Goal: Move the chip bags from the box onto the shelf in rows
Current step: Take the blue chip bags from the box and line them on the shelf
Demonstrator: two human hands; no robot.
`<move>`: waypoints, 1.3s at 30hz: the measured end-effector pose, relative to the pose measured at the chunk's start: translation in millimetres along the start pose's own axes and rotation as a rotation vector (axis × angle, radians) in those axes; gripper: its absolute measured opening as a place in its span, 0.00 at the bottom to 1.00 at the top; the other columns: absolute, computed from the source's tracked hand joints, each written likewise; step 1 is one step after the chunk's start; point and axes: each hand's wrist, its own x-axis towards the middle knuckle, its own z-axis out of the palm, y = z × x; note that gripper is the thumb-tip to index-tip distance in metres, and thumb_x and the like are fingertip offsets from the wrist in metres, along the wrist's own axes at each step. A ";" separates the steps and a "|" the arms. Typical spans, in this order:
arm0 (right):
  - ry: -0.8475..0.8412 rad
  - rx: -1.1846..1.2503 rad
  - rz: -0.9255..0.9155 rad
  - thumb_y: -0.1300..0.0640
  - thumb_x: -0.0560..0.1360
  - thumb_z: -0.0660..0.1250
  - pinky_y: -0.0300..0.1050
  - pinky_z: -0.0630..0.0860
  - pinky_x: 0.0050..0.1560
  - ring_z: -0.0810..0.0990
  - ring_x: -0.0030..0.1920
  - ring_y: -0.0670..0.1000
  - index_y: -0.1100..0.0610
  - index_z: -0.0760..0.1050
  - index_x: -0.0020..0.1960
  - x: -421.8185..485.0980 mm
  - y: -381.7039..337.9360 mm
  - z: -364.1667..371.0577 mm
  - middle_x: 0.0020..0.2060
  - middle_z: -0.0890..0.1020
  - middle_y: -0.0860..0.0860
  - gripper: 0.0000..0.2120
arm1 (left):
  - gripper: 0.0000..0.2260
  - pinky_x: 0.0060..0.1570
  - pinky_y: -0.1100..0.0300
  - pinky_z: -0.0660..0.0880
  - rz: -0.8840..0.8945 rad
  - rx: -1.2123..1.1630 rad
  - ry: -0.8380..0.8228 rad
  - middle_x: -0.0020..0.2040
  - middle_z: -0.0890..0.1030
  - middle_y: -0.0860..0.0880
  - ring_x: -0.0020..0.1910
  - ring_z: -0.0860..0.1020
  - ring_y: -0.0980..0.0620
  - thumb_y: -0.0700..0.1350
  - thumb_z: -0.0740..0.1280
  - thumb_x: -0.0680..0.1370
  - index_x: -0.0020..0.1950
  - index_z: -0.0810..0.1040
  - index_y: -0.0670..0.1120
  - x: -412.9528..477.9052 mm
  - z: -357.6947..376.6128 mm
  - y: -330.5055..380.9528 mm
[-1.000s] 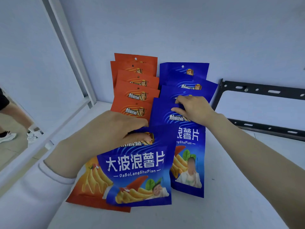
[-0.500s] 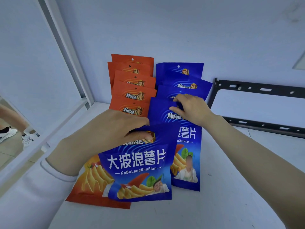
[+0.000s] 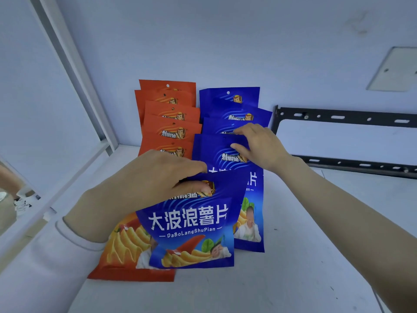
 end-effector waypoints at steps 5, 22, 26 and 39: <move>0.032 -0.048 0.083 0.44 0.75 0.62 0.48 0.69 0.58 0.72 0.62 0.52 0.58 0.69 0.65 -22.9 16.1 -12.9 0.62 0.74 0.54 0.24 | 0.19 0.26 0.70 0.73 -0.096 -0.077 -0.152 0.38 0.82 0.56 0.33 0.79 0.61 0.64 0.53 0.76 0.47 0.74 0.51 25.5 -4.8 10.2; 0.005 -0.196 0.334 0.50 0.75 0.65 0.56 0.68 0.57 0.74 0.59 0.62 0.63 0.72 0.62 -133.0 59.2 -36.9 0.57 0.77 0.59 0.22 | 0.20 0.30 0.60 0.61 -0.382 -0.105 -0.456 0.34 0.72 0.53 0.30 0.68 0.58 0.62 0.61 0.75 0.56 0.71 0.48 95.5 104.8 -36.2; -0.005 -0.197 0.374 0.50 0.74 0.66 0.57 0.69 0.56 0.75 0.57 0.62 0.63 0.72 0.61 -146.8 66.3 -37.4 0.54 0.78 0.59 0.21 | 0.21 0.36 0.62 0.64 -0.369 -0.136 -0.403 0.48 0.76 0.55 0.36 0.71 0.61 0.60 0.63 0.74 0.60 0.70 0.48 92.5 116.9 -32.7; -0.031 -0.164 0.352 0.50 0.76 0.64 0.54 0.66 0.61 0.71 0.63 0.60 0.62 0.71 0.64 -142.6 58.9 -25.2 0.60 0.76 0.57 0.22 | 0.21 0.48 0.55 0.75 -0.371 -0.181 -0.317 0.60 0.78 0.49 0.54 0.78 0.51 0.59 0.63 0.75 0.62 0.68 0.48 67.7 115.8 -18.9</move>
